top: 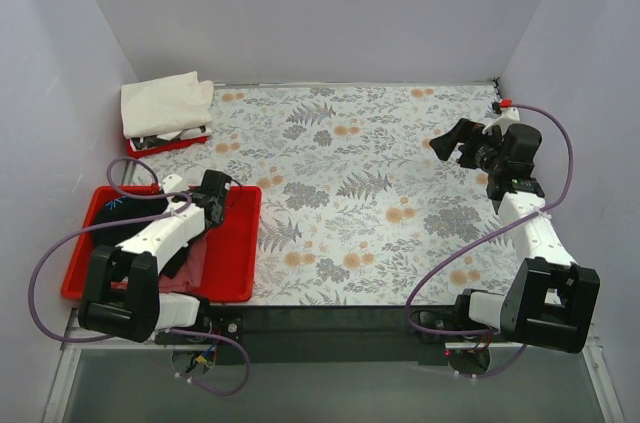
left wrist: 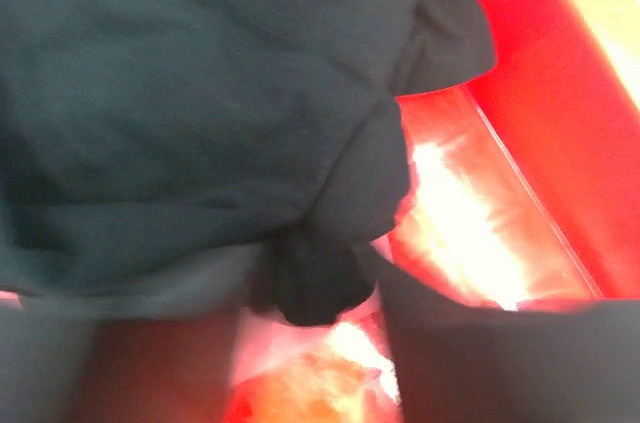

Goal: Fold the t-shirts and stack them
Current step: Grab the tshirt from the pile

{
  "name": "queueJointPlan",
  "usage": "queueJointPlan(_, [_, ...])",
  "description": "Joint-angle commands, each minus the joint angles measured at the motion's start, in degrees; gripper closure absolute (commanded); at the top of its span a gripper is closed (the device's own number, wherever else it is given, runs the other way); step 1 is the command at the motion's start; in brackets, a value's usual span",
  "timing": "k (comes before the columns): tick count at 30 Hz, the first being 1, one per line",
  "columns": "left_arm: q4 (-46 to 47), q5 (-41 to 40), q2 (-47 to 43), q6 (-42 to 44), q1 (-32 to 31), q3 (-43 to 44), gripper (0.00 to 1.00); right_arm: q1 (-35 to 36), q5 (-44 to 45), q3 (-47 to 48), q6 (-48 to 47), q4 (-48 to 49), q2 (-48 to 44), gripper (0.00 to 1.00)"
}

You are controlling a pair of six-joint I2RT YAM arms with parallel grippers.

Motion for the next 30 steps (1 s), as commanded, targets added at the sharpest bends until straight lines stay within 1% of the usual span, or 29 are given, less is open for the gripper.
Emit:
queueJointPlan(1, [1.2, 0.0, 0.2, 0.0, 0.5, 1.6, 0.78, -0.8, -1.3, -0.6, 0.6, 2.2, -1.5, 0.11])
queueJointPlan(3, [1.1, 0.0, -0.6, -0.6, 0.6, 1.4, 0.9, -0.8, -1.4, -0.6, 0.6, 2.3, -1.4, 0.1])
queueJointPlan(4, [0.5, 0.0, -1.1, -0.7, 0.6, 1.4, 0.99, -0.9, -1.4, -0.6, 0.7, 2.4, -1.2, 0.11])
queueJointPlan(8, [-0.8, 0.7, -5.3, 0.7, 0.6, 3.7, 1.0, -1.0, -2.3, -0.6, 1.0, 2.7, -0.9, 0.11])
queueJointPlan(12, [-4.3, -0.3, -7.6, 3.2, 0.6, 9.3, 1.0, -1.0, -2.9, -0.7, 1.0, 2.8, -0.8, 0.12])
queueJointPlan(14, [-4.4, -0.3, -8.5, 4.4, 0.5, 10.8, 0.98, -1.0, -2.8, -0.8, 0.8, 2.8, -0.7, 0.12])
queueJointPlan(18, [-3.2, 2.1, -9.8, 6.9, 0.6, 10.6, 0.84, -0.9, -2.7, -0.9, 0.6, 2.8, -0.6, 0.12])
queueJointPlan(24, [-1.0, 5.2, -8.3, 8.0, 0.5, 8.7, 0.85, -1.0, -3.2, -1.1, 0.6, 2.8, -0.7, 0.13])
queueJointPlan(26, [0.1, 7.0, -7.7, 8.9, 0.5, 8.4, 0.73, -0.9, -3.5, -1.2, 0.4, 2.7, -0.8, 0.13])
queueJointPlan(27, [0.1, 7.2, -7.4, 8.9, 0.5, 8.3, 0.71, -1.0, -3.6, -1.2, 0.3, 2.8, -0.8, 0.13])
queueJointPlan(30, [-0.2, 7.3, -6.2, 8.8, 0.6, 8.3, 0.7, -1.0, -3.9, -1.2, 0.2, 2.7, -0.8, 0.13])
